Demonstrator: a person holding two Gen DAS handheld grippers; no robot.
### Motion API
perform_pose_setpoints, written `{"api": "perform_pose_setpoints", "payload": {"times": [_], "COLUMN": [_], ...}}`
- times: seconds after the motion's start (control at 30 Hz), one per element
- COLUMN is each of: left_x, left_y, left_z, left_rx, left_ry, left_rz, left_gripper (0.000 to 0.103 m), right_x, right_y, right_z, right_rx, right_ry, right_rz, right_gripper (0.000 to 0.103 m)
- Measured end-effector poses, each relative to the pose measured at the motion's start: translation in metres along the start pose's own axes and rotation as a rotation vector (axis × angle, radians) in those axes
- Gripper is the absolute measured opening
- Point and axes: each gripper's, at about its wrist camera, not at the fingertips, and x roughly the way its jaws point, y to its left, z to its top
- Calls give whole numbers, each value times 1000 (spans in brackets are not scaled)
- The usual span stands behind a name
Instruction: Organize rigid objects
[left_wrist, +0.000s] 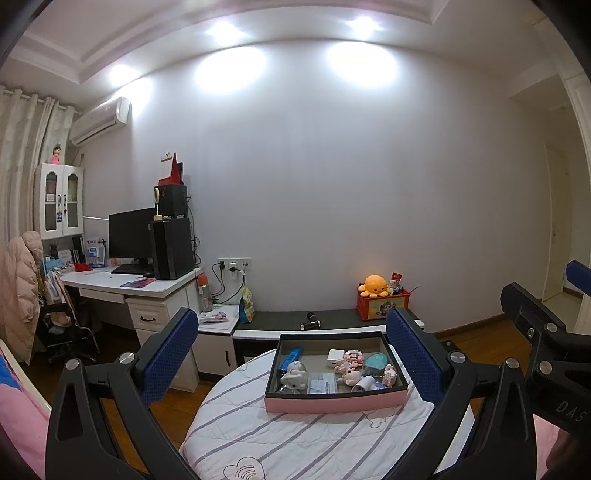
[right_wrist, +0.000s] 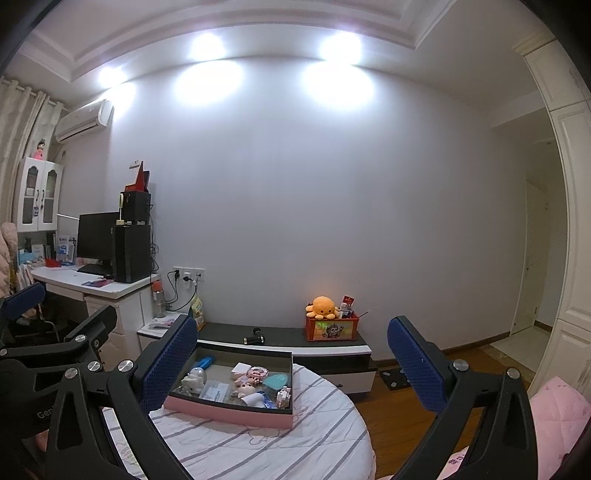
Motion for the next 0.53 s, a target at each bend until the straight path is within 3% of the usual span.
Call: {"api": "perform_pose_setpoints", "payload": {"times": [0.53], "left_x": [5], "left_y": [3], "left_z": [0], "left_rx": [3], "left_ry": [-3], "left_rz": [2], "left_gripper": [103], "right_x": [1], "right_y": [3], "right_z": [2], "right_rx": [-16], "right_ry": [-5], "right_rz": [-6], "right_gripper": [103]}}
